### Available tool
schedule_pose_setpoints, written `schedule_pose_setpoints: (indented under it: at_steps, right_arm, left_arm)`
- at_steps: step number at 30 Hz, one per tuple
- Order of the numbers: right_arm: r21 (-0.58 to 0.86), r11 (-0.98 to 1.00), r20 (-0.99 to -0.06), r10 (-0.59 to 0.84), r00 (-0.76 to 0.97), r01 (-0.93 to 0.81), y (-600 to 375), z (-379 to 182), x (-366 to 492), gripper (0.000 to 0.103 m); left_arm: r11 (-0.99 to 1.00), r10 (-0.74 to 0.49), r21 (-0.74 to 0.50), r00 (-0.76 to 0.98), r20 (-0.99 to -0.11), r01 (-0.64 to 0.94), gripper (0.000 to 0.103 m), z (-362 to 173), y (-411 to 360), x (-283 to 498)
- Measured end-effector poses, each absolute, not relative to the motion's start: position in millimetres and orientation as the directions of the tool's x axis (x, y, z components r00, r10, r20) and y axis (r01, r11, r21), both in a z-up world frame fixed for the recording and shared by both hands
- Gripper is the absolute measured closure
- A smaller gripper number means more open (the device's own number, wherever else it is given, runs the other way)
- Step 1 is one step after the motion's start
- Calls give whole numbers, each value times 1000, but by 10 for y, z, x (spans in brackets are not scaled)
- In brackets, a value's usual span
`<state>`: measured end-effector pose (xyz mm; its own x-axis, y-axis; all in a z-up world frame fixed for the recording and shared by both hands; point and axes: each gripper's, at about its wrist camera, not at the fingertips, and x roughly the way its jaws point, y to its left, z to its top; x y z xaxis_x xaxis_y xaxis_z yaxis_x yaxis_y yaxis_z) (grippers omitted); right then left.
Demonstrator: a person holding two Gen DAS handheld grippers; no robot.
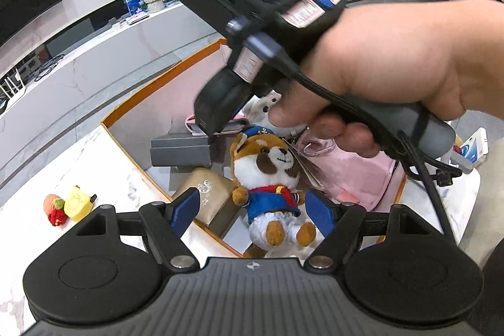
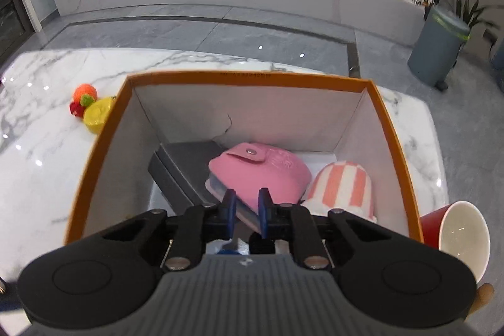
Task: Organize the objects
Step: 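Open the right tool to drop the wallet while the left tool lowers the bear plush, then release the bear plush from the left tool and raise both tools from the box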
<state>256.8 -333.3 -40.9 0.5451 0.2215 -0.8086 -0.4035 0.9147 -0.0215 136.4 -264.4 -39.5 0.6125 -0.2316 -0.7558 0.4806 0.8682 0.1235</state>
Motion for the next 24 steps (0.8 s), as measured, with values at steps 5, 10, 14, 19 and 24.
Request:
schedule_pose_setpoints:
  at_steps: [5, 10, 14, 19, 24]
  right_arm:
    - [6, 916, -812, 239, 533, -402, -3424, -451, 2535, 86]
    - [-56, 908, -835, 186, 517, -415, -3393, -496, 2488, 79]
    - [-7, 915, -827, 221, 517, -403, -3507, -413, 2364, 80]
    - [-47, 914, -809, 201, 552, -403, -3540, -141, 2212, 79]
    - [-71, 915, -762, 207, 614, -397, -3564, 354, 2004, 77]
  left_arm:
    - [878, -238, 102, 611, -755, 468, 14, -401, -2665, 1406]
    - [878, -249, 94, 616, -747, 469, 14, -379, -2692, 1375]
    - [879, -254, 96, 628, -735, 467, 14, -266, -2679, 1324]
    - [891, -265, 81, 655, -708, 447, 14, 3, -2617, 1231]
    - [898, -268, 89, 695, -667, 431, 14, 354, -2537, 1075]
